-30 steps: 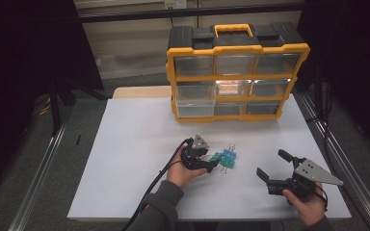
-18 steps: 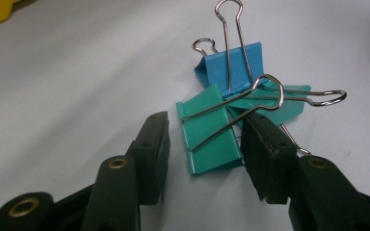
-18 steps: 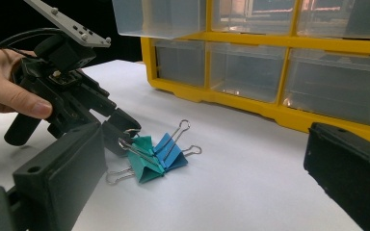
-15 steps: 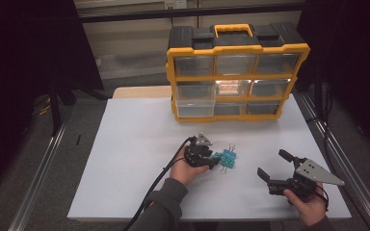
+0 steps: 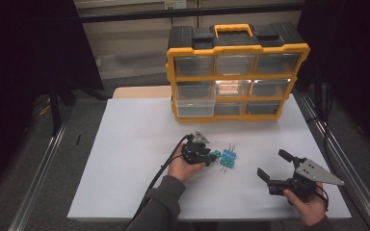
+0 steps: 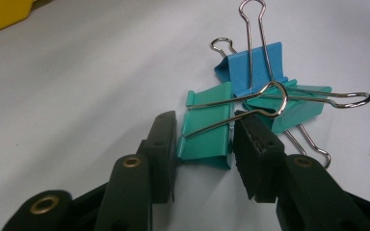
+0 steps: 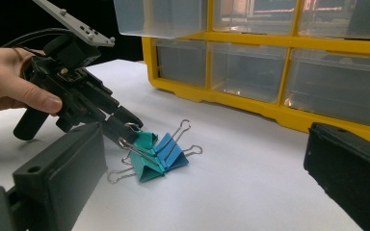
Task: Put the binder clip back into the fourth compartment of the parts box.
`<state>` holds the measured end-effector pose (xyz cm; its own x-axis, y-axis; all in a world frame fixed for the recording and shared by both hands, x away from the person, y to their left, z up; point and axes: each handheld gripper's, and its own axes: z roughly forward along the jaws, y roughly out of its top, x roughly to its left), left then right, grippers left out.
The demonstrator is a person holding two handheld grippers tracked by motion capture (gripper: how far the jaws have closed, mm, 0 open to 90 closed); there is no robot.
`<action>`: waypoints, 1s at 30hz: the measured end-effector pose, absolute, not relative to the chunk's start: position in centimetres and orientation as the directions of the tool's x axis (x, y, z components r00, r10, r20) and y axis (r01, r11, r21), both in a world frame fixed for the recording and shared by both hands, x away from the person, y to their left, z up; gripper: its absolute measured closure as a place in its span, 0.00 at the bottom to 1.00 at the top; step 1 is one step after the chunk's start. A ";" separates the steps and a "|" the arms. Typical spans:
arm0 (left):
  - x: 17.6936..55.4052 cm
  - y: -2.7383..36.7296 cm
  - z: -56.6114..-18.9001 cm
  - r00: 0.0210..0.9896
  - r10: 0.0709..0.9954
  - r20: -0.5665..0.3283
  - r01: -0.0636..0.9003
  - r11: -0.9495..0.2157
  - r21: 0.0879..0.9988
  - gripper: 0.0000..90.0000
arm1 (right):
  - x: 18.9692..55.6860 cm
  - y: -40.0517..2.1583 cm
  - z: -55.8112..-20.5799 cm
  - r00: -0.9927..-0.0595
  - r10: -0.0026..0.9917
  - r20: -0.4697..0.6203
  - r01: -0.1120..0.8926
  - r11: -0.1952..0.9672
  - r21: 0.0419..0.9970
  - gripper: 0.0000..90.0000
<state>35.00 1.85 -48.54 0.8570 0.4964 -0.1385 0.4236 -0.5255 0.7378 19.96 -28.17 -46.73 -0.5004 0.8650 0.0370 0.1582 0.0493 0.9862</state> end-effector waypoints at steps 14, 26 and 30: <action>34.8 1.5 -48.7 0.852 0.507 -0.131 0.422 -0.517 0.744 0.70 | 20.0 -28.2 -46.7 -0.507 0.861 0.032 0.154 0.054 0.987 0.01; 34.8 2.1 -48.0 0.838 0.517 -0.177 0.465 -0.503 0.729 0.71 | 19.9 -28.2 -46.7 -0.505 0.862 0.042 0.163 0.047 0.986 0.01; 34.9 2.5 -47.7 0.835 0.519 -0.183 0.465 -0.489 0.737 0.72 | 19.9 -28.3 -46.7 -0.506 0.861 0.039 0.162 0.051 0.985 0.01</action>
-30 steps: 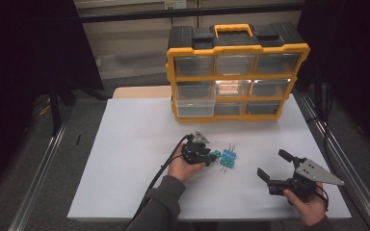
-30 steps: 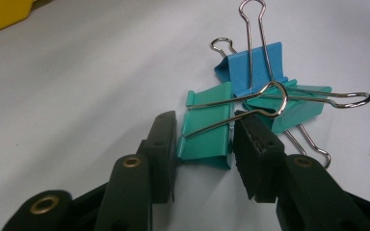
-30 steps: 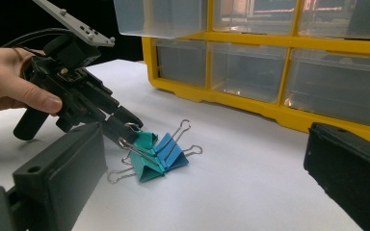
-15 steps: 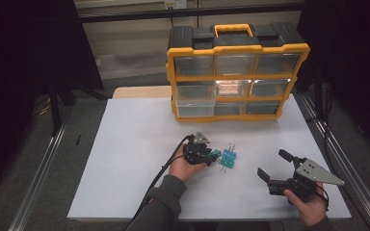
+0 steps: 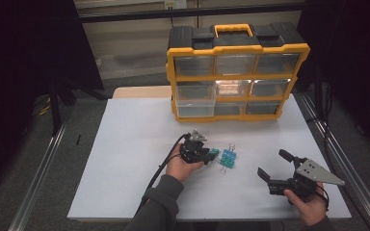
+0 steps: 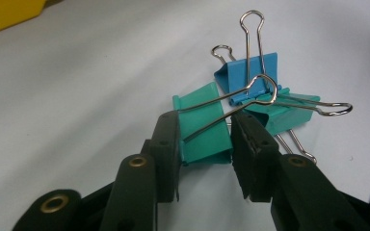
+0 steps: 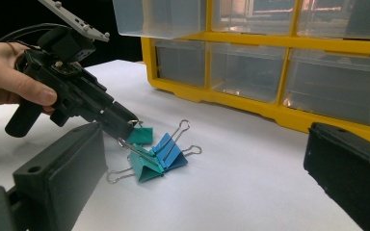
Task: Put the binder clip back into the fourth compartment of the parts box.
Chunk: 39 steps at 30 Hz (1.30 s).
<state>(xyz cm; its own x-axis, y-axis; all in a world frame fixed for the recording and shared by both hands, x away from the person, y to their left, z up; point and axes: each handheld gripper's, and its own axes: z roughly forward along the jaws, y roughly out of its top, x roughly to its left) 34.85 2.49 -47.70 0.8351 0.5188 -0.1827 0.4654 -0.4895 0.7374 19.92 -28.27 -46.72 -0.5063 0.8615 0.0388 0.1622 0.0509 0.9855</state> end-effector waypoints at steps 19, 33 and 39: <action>34.9 4.1 -45.9 0.834 0.507 -0.219 0.473 -0.451 0.757 0.72 | 20.0 -28.2 -46.7 -0.505 0.862 0.037 0.157 0.050 0.986 0.01; 34.9 4.8 -42.9 0.844 0.462 -0.272 0.481 -0.426 0.767 0.72 | 20.0 -28.2 -46.7 -0.502 0.864 0.035 0.155 0.050 0.987 0.01; 35.0 5.0 -41.7 0.850 0.447 -0.280 0.479 -0.434 0.763 0.72 | 20.0 -28.2 -46.7 -0.502 0.864 0.035 0.157 0.051 0.986 0.01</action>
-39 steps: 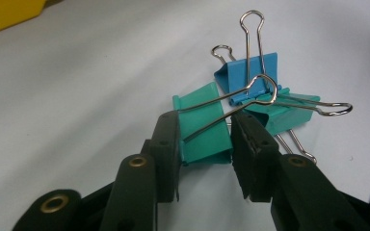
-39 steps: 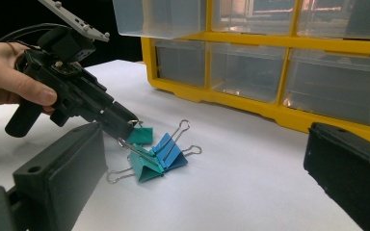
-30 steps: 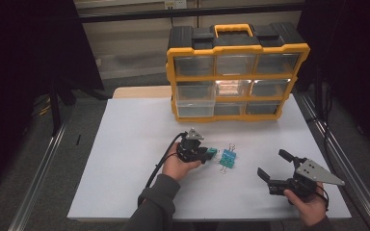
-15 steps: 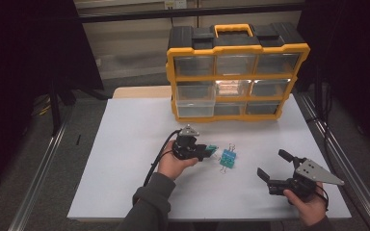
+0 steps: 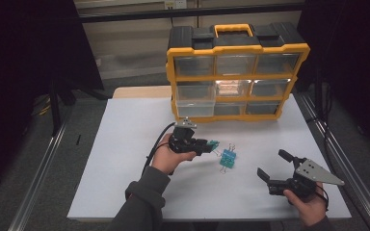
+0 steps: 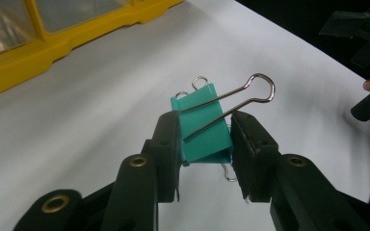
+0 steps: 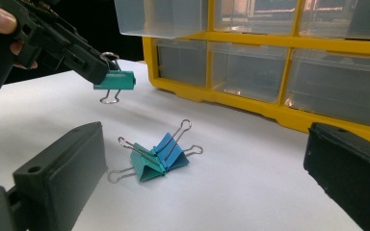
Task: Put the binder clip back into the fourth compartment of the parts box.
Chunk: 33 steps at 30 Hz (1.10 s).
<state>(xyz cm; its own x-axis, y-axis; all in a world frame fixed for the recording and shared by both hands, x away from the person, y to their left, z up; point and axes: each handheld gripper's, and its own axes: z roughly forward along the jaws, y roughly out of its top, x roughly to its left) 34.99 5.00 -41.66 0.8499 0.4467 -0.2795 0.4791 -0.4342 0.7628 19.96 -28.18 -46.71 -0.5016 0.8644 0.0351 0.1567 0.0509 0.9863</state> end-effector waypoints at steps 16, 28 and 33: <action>35.8 5.4 -38.5 0.869 0.411 -0.276 0.455 -0.442 0.773 0.72 | 20.0 -28.2 -46.7 -0.507 0.861 0.035 0.158 0.053 0.986 0.01; 36.3 5.5 -36.0 0.879 0.407 -0.247 0.434 -0.471 0.768 0.72 | 20.0 -28.2 -46.7 -0.507 0.861 0.035 0.158 0.053 0.986 0.01; 36.6 5.4 -34.6 0.882 0.410 -0.234 0.425 -0.475 0.770 0.72 | 20.0 -28.2 -46.7 -0.509 0.860 0.032 0.156 0.055 0.986 0.01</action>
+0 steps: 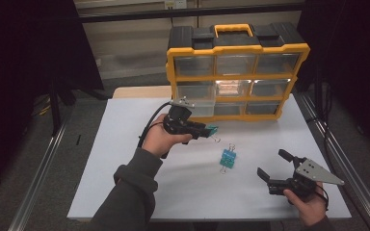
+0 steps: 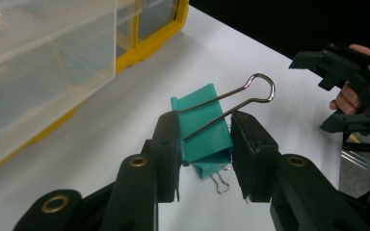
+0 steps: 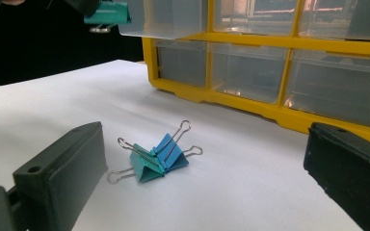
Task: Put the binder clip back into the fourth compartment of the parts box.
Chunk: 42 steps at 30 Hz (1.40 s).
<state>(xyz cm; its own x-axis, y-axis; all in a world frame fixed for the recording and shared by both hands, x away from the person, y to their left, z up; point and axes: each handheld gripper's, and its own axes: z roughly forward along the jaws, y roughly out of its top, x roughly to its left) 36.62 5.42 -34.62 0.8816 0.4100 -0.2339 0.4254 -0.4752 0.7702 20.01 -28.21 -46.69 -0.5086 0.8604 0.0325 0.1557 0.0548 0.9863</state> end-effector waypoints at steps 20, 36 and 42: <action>38.1 5.5 -30.7 0.888 0.410 -0.208 0.405 -0.482 0.777 0.72 | 20.0 -28.2 -46.7 -0.510 0.860 0.039 0.158 0.049 0.986 0.01; 40.1 5.6 -27.5 0.868 0.462 -0.182 0.410 -0.459 0.788 0.72 | 20.0 -28.3 -46.6 -0.513 0.858 0.037 0.154 0.050 0.987 0.01; 40.8 5.8 -27.0 0.859 0.481 -0.175 0.412 -0.448 0.794 0.72 | 20.0 -28.3 -46.6 -0.508 0.860 0.038 0.154 0.047 0.987 0.01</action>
